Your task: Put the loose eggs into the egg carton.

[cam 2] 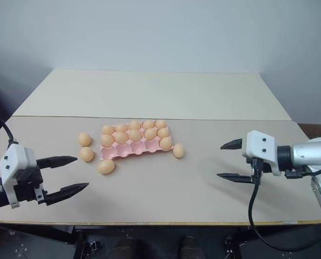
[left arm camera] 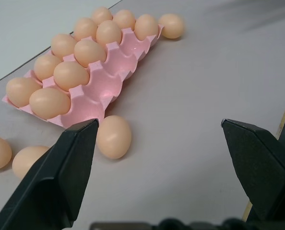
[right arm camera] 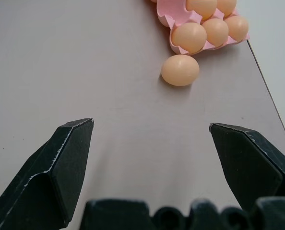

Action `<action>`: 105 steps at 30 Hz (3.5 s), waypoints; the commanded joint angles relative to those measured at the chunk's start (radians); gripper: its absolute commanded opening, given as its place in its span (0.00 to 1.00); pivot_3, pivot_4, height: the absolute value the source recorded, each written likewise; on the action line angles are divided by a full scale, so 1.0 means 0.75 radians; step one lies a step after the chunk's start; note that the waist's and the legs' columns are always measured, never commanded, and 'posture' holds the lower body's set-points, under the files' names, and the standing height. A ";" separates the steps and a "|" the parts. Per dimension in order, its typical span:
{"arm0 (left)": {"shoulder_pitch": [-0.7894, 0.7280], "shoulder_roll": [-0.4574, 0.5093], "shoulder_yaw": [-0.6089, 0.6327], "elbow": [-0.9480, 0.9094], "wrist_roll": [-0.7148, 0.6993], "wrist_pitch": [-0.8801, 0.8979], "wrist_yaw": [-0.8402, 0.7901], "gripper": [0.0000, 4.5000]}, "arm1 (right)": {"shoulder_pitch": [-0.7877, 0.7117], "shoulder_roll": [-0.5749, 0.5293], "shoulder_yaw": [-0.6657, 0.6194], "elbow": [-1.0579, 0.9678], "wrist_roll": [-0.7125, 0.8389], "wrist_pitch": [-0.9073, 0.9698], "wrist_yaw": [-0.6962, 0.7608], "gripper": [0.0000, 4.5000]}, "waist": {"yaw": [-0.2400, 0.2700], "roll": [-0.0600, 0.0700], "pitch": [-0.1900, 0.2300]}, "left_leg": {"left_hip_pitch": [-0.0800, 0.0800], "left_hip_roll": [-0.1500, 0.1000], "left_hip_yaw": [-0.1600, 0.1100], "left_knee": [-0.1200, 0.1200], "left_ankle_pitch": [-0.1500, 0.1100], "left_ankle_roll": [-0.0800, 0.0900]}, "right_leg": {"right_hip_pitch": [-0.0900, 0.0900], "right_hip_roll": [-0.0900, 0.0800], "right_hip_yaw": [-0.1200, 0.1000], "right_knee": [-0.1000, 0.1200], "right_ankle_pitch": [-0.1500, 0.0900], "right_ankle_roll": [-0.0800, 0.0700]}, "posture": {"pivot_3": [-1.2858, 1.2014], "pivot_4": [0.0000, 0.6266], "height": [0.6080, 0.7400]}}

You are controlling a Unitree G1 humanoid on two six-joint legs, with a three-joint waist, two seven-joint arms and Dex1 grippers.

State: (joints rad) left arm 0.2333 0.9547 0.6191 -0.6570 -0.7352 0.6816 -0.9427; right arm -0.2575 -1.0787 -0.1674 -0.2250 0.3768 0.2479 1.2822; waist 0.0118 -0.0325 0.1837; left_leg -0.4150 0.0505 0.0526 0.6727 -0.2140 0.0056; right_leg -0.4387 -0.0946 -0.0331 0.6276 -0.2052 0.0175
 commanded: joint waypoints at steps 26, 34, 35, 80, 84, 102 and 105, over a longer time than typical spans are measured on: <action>-0.227 0.070 -0.193 0.018 -0.016 0.010 -0.002 0.99 | -0.309 0.517 0.406 0.139 -0.320 0.047 -0.498 1.00 | -0.007 0.000 0.000 | 0.001 0.001 0.003 0.002 0.000 0.000 | -0.002 0.003 0.006 0.003 0.003 -0.001 | 0.52 0.24 1.00; -0.229 0.056 -0.232 0.009 -0.020 0.007 -0.011 0.99 | -0.453 0.700 0.513 0.388 -0.477 -0.026 -0.628 1.00 | -0.007 0.000 0.000 | 0.000 0.000 0.004 0.002 0.000 0.000 | -0.002 0.003 0.006 0.002 0.003 -0.002 | 0.52 0.24 1.00; -0.225 0.054 -0.233 0.006 -0.019 0.006 -0.010 0.99 | -0.462 0.713 0.516 0.413 -0.480 -0.028 -0.628 1.00 | -0.008 0.000 0.000 | 0.000 0.001 0.004 0.002 0.000 0.000 | -0.002 0.004 0.006 0.002 0.003 -0.002 | 0.52 0.24 1.00; -0.110 0.051 -0.166 0.127 0.098 -0.096 -0.068 1.00 | -0.623 0.829 0.539 0.231 -0.534 -0.023 -0.613 0.45 | -0.039 0.000 0.000 | 0.004 0.003 0.007 0.000 0.000 0.000 | -0.004 0.007 0.012 0.003 0.006 -0.002 | 0.52 0.24 1.00; -0.082 0.047 -0.141 0.131 0.114 -0.095 -0.070 1.00 | -0.654 0.899 0.622 0.298 -0.564 -0.073 -0.597 0.45 | -0.034 0.000 0.000 | 0.002 0.002 0.008 0.000 0.000 0.000 | -0.004 0.005 0.011 0.002 0.006 -0.002 | 0.52 0.24 1.00; 0.012 0.025 -0.072 0.081 0.119 -0.072 -0.034 1.00 | -0.730 1.007 0.645 0.532 -0.590 -0.194 -0.613 0.99 | -0.039 0.000 0.000 | 0.000 0.003 0.009 -0.002 0.000 0.000 | -0.008 0.006 0.011 0.002 0.007 -0.004 | 0.52 0.24 1.00; 0.014 0.024 -0.070 0.077 0.113 -0.068 -0.030 1.00 | -0.725 0.991 0.648 0.518 -0.614 -0.208 -0.630 0.99 | -0.037 0.000 0.000 | 0.000 0.002 0.009 -0.003 0.000 0.000 | -0.008 0.005 0.011 0.002 0.007 -0.003 | 0.52 0.24 1.00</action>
State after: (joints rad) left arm 0.2438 0.9769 0.5339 -0.5752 -0.6468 0.6322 -0.9702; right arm -0.7844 -0.3269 0.3456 0.1981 -0.0789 0.1186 0.8234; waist -0.0159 -0.0327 0.1835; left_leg -0.4146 0.0524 0.0592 0.6702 -0.2138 0.0055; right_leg -0.4445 -0.0905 -0.0245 0.6290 -0.1998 0.0150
